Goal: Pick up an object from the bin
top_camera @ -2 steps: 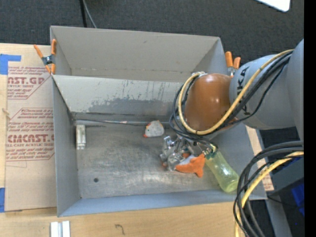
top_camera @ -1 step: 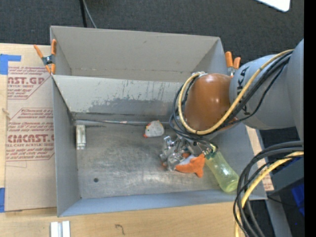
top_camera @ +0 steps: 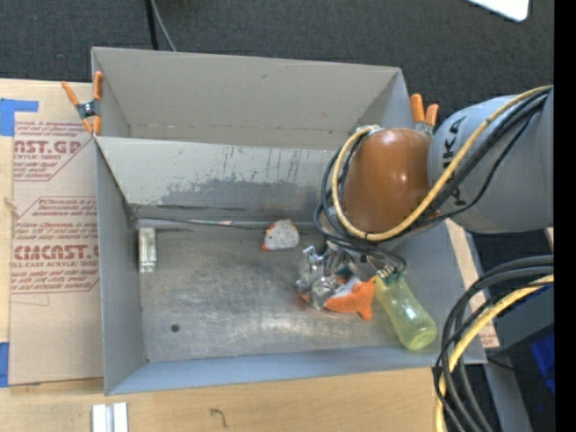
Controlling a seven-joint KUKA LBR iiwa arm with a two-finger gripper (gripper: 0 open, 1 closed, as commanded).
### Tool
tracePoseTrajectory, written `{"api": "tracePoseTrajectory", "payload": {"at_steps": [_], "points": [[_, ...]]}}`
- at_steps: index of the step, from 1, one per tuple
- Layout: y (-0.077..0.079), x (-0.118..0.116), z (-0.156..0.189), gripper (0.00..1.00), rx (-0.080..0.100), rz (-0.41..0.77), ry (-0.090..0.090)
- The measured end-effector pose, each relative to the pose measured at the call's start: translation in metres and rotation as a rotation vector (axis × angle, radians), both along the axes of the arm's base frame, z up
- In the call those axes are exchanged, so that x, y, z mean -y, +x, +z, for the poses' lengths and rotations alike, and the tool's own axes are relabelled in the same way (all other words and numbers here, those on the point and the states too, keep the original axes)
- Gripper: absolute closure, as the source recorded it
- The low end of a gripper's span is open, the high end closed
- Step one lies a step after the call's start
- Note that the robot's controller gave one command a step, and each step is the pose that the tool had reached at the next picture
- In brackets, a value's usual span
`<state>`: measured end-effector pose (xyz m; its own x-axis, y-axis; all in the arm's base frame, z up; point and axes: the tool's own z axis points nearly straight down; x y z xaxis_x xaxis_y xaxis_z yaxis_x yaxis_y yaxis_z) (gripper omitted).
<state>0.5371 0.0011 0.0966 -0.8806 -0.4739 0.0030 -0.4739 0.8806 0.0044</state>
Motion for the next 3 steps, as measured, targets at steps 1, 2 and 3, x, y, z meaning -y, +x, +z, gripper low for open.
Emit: {"api": "tracePoseTrajectory", "payload": {"at_steps": [1, 2, 3], "points": [[-0.01, 0.005, 0.032, 1.0, 0.005, 0.108, -0.002], [0.025, 0.016, 0.099, 1.0, 0.007, -0.084, -0.001], [0.025, 0.016, 0.099, 1.0, 0.007, -0.084, -0.001]]}}
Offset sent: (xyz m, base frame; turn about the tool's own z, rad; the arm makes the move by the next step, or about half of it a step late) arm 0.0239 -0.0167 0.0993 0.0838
